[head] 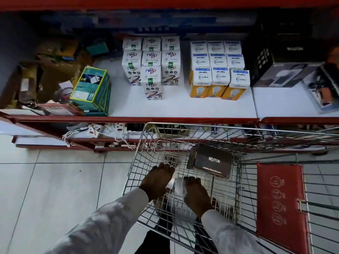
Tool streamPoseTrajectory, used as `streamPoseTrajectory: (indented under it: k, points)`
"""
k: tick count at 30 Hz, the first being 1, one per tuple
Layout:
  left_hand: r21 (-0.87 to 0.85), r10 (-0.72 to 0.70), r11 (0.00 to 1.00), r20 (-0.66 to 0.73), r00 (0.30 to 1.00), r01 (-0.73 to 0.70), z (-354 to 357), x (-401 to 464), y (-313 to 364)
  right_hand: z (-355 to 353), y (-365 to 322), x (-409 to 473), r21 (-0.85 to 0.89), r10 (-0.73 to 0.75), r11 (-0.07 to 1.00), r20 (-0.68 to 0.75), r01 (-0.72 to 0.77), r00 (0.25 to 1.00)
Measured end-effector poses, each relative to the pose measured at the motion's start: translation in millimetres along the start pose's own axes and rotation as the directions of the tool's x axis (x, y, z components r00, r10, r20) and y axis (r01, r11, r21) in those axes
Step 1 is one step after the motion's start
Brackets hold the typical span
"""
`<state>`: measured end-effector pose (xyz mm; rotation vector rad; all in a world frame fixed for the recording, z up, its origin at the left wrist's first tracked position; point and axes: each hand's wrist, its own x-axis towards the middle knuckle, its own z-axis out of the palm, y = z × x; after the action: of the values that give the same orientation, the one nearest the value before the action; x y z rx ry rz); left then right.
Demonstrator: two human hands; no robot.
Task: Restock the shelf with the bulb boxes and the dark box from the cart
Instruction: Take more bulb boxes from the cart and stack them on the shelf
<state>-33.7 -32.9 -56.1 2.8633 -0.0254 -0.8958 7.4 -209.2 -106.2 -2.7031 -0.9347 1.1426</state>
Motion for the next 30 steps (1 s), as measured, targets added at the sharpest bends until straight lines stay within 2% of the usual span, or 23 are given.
streamPoseTrajectory:
  k: [3, 6, 11, 16, 22, 25, 30]
  points:
    - [-0.031, -0.005, 1.0, -0.061, 0.998, 0.003, -14.6, -5.6, -0.7, -10.3, -4.5, -2.7, 0.005, -0.015, 1.0, -0.04, 0.015, 0.999]
    - [-0.135, -0.027, 0.991, -0.221, 0.975, -0.003, -43.4, -21.0, -6.2, -38.7, -11.4, -14.9, 0.049, -0.038, 0.998, -0.104, 0.044, 0.994]
    - [-0.233, -0.077, 0.972, -0.466, 0.881, -0.038, -106.3, -62.4, -29.2, -118.0, -30.2, -43.6, 0.111, -0.055, 0.99, -0.262, 0.086, 0.964]
    - [-0.212, -0.124, 0.977, -0.602, 0.789, -0.008, -171.0, -91.4, -70.8, -219.2, -60.3, -54.5, 0.028, -0.142, 0.986, -0.389, 0.166, 0.91]
    - [-0.227, -0.171, 0.973, -0.625, 0.761, 0.033, -226.6, -83.7, -126.8, -309.3, -89.9, -27.6, -0.02, -0.186, 0.979, -0.506, 0.204, 0.842]
    - [-0.246, -0.203, 0.967, -0.614, 0.763, 0.059, -240.9, -67.2, -151.0, -334.9, -98.6, -0.2, -0.052, -0.196, 0.979, -0.516, 0.198, 0.834]
    - [-0.233, -0.22, 0.966, -0.515, 0.828, 0.112, -248.5, -29.8, -179.5, -352.0, -101.3, 43.8, -0.143, -0.216, 0.976, -0.499, 0.165, 0.84]
